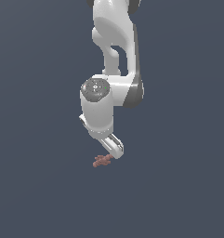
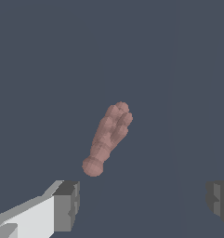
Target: Pick up the object and move it to a goal position.
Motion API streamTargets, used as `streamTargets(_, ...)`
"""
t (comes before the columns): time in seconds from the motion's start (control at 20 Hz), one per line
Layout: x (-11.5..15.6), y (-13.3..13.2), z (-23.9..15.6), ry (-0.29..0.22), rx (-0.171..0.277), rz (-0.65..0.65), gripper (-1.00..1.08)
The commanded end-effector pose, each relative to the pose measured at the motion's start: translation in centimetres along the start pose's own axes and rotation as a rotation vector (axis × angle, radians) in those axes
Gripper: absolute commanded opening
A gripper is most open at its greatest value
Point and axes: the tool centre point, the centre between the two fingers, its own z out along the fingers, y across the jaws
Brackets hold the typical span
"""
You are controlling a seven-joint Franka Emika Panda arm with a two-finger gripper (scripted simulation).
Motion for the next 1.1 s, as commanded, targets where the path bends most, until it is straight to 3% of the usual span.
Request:
streamTargets(0.0, 0.4, -0.3, 0.3, 0.000, 0.000, 0.071, 1.00)
streamTargets(0.55, 2.0, -1.6, 1.6, 0.003, -0.002, 0.352, 1.00)
streamTargets(1.05, 2.7, -2.2, 2.2, 0.005, -0.003, 0.476, 1.00)
